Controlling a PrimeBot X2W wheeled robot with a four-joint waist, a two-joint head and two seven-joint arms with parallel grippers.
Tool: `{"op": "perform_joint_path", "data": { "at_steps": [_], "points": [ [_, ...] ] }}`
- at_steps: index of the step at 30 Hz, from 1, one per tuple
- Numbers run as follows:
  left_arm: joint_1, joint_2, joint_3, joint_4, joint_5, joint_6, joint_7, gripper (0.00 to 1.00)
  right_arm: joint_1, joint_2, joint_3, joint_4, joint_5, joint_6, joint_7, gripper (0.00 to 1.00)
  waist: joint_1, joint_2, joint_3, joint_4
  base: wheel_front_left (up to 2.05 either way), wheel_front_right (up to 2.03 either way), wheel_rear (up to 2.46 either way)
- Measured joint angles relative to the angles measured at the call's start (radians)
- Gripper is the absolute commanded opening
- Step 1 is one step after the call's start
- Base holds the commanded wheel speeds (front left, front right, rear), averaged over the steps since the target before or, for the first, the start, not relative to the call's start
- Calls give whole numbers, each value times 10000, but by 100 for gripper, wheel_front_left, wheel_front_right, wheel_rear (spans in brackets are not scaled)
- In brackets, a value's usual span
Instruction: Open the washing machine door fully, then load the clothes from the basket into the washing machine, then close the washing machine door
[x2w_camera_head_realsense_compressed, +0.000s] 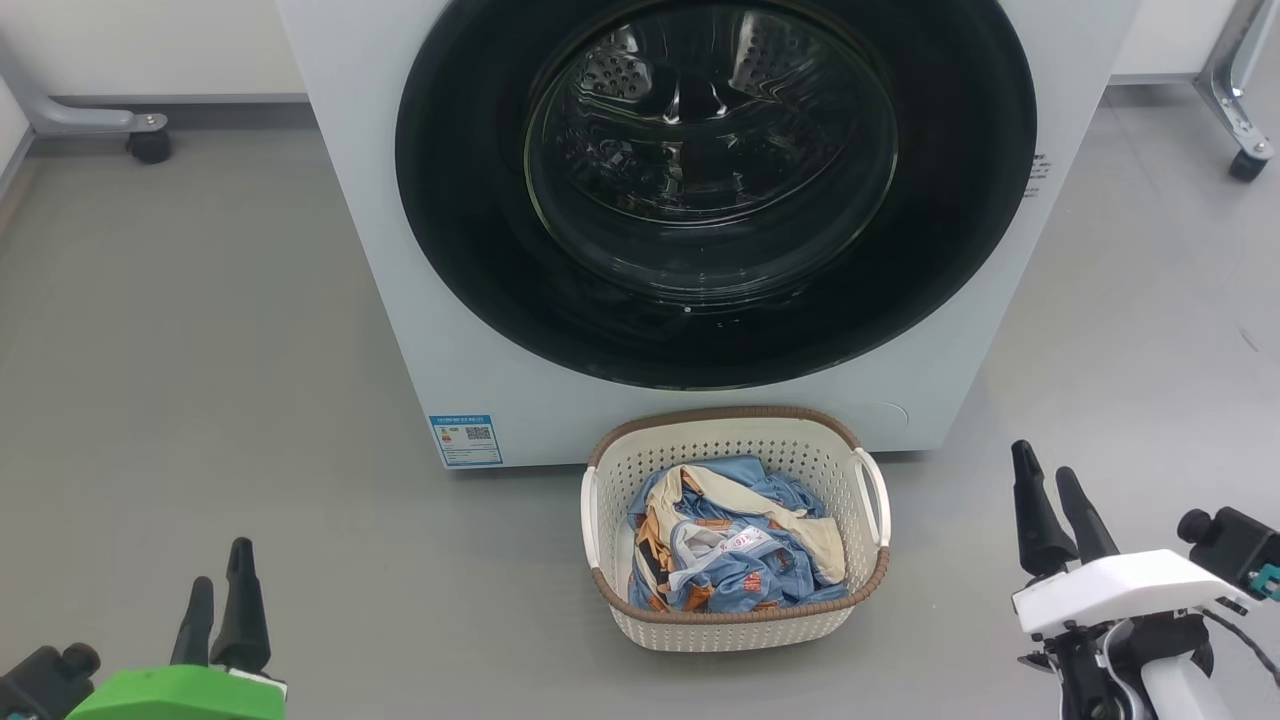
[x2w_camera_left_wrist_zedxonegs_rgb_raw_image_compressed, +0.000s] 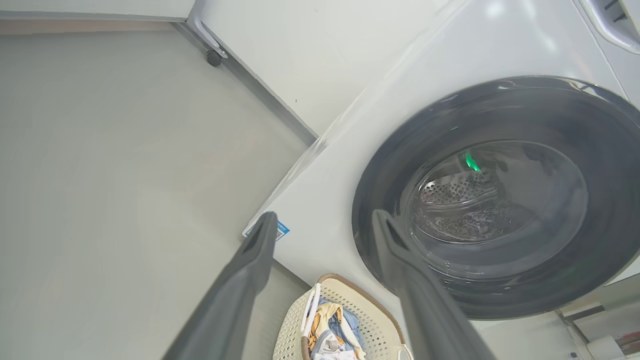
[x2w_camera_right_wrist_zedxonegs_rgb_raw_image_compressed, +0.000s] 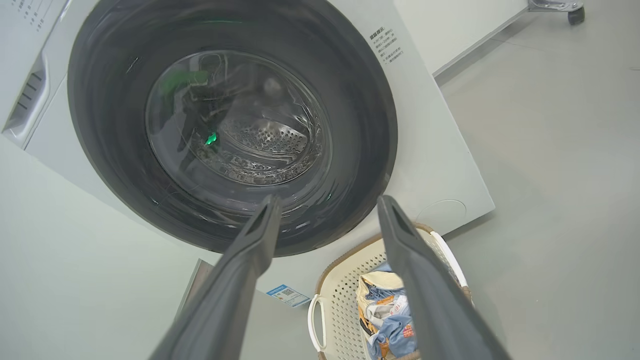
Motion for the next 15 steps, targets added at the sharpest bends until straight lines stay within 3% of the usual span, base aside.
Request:
{"op": "perform_joint_path", "data": {
  "at_steps": [15],
  "points": [
    [209,192,65,-420,3733,0,-353,100,-36,-35,514,-178,-2652,6,-483,100,0,0,-59,-28,0,0,0]
  ]
}}
